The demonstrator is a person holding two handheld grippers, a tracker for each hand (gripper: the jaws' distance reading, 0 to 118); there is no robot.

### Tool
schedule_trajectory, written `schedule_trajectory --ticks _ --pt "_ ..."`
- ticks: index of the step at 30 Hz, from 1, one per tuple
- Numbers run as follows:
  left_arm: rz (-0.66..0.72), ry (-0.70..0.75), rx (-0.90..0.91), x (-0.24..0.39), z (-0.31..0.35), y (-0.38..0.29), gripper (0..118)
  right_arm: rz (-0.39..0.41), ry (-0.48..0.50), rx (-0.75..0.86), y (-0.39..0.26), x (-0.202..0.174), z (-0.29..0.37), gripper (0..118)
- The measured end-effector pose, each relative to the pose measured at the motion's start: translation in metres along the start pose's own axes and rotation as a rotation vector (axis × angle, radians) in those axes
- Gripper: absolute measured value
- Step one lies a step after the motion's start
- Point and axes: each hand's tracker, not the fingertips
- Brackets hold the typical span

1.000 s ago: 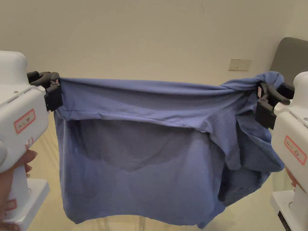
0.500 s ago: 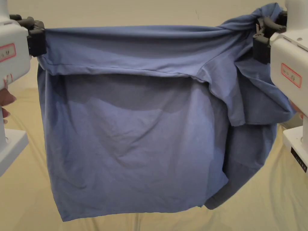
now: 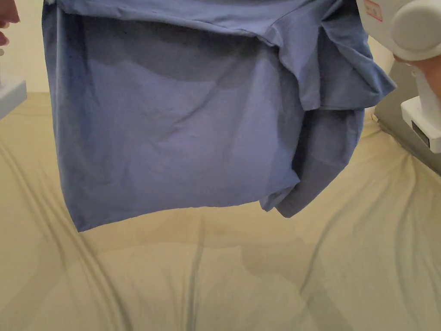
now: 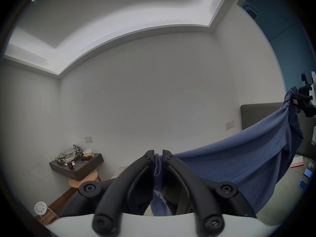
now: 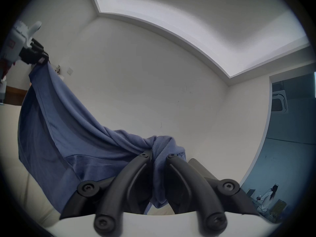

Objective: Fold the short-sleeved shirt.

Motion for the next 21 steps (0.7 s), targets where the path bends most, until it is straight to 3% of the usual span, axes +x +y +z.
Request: schedule_trajectory --ticks 8,12,17,21 --pt "-0.074 0.023 -0.028 0.012 -0.048 -0.033 6 -0.009 0.024 -0.080 -0.043 -0.044 -0.054 11" --pt "-0.043 0.013 -0.044 0.015 -0.051 -0.078 6 -0.116 0.101 -0.204 -0.084 -0.082 -0.065 11" --pt "-0.063 -0.026 -0.180 0.019 -0.043 -0.164 6 -0.026 0.176 -0.290 -0.148 -0.140 -0.042 11" --pt "-0.016 -0.059 -0.302 0.017 -0.010 -0.249 6 -0.036 0.290 -0.397 -0.200 -0.183 0.008 11"
